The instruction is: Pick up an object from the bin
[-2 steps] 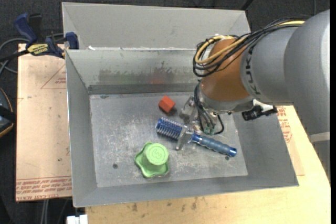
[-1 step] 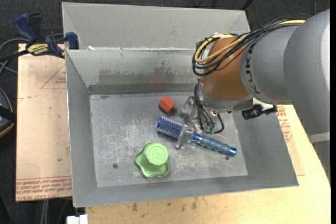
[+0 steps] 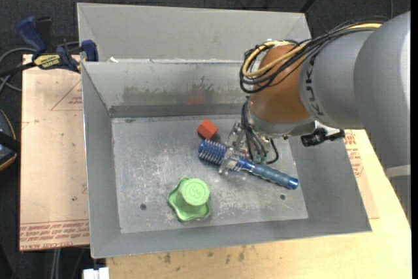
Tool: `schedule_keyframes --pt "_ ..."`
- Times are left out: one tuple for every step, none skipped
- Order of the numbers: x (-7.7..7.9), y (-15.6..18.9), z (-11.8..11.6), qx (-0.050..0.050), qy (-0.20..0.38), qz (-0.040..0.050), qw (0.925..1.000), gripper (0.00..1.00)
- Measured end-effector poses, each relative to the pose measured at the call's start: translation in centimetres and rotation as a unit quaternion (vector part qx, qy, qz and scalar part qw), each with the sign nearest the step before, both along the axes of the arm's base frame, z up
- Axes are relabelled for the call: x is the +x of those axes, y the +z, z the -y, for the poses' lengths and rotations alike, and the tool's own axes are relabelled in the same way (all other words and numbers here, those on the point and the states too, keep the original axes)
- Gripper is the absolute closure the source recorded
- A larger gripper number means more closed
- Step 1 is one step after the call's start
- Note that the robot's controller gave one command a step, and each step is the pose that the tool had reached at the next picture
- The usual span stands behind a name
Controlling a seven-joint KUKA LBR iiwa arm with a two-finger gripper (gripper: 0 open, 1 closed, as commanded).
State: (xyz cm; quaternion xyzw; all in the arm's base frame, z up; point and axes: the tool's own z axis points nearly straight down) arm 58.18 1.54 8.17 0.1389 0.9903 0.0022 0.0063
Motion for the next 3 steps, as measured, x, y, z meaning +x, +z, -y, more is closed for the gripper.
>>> schedule_keyframes --pt "0.0 0.4 0.0 -0.001 0.001 -0.0052 1.0000 1.00" --pt "0.0 2.2 -0.1 -0.001 0.002 -0.0057 1.0000 1.00" --pt "0.1 5.6 -0.1 -0.001 0.002 -0.0046 1.0000 1.00"
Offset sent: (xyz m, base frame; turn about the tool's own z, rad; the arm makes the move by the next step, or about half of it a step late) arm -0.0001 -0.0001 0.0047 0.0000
